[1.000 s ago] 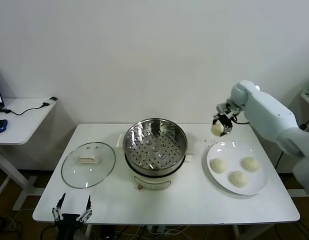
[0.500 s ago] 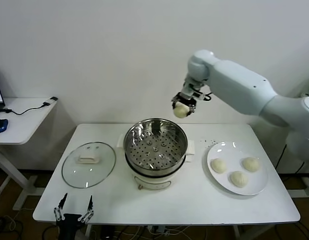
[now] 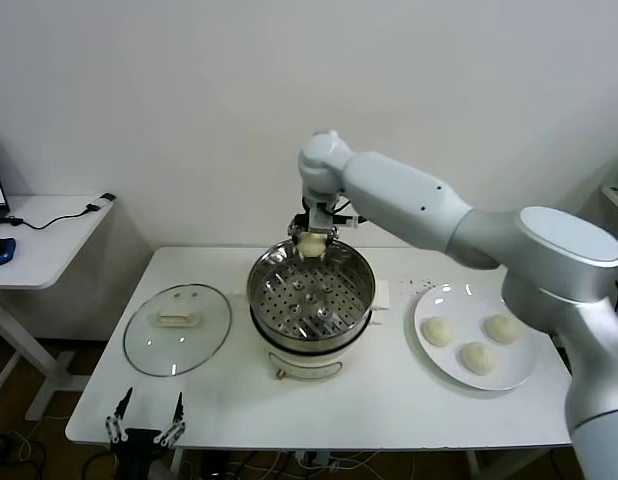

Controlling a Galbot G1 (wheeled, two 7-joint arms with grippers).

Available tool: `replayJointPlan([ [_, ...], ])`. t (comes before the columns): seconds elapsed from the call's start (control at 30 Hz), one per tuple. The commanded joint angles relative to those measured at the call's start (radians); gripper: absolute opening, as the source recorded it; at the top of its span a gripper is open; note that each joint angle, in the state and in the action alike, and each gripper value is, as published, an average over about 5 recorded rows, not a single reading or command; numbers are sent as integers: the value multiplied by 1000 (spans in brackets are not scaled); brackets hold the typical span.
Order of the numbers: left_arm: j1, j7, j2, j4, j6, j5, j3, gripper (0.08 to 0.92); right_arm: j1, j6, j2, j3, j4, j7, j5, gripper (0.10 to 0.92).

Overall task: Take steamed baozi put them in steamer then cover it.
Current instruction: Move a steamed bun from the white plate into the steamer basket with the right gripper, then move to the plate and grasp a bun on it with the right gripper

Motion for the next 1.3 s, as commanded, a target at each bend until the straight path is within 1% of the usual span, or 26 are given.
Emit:
replayJointPlan([
  [0.03, -3, 0, -4, -2, 2, 9, 1, 823, -71, 53, 54, 16, -43, 25, -111, 704],
  [0.37, 1, -6, -3, 2, -1, 0, -6, 823, -99, 38, 53, 8, -98, 18, -96, 710],
  [0.43, 1, -8, -2, 6, -2, 0, -7, 823, -100, 34, 51, 7, -98, 17, -91, 723],
  [0.6, 0, -11, -3, 11, -2, 0, -6, 823, -97, 18, 49, 6, -95, 16, -80, 808],
  [0.73, 2, -12, -5, 11, -1, 1, -5, 823, -88, 10, 45, 15, -88, 12, -54, 822],
  [0.87, 3, -14, -4, 8, -1, 3, -4, 823, -49, 7, 13, 28, -44, -8, -2, 823],
  [0.97, 4, -16, -4, 5, 0, 4, -5, 823, 3, -13, -41, 17, 32, -33, 82, 823],
  [1.13, 6, -19, -2, 1, 1, 5, -4, 823, 126, -89, -191, -33, 167, -69, 297, 823],
  [1.2, 9, -20, -2, -3, 0, 5, -3, 823, 189, -126, -276, -80, 200, -79, 431, 823],
  [1.3, 15, -19, -3, -12, -2, 2, 0, 823, 278, -249, -415, -196, 236, -80, 646, 823],
])
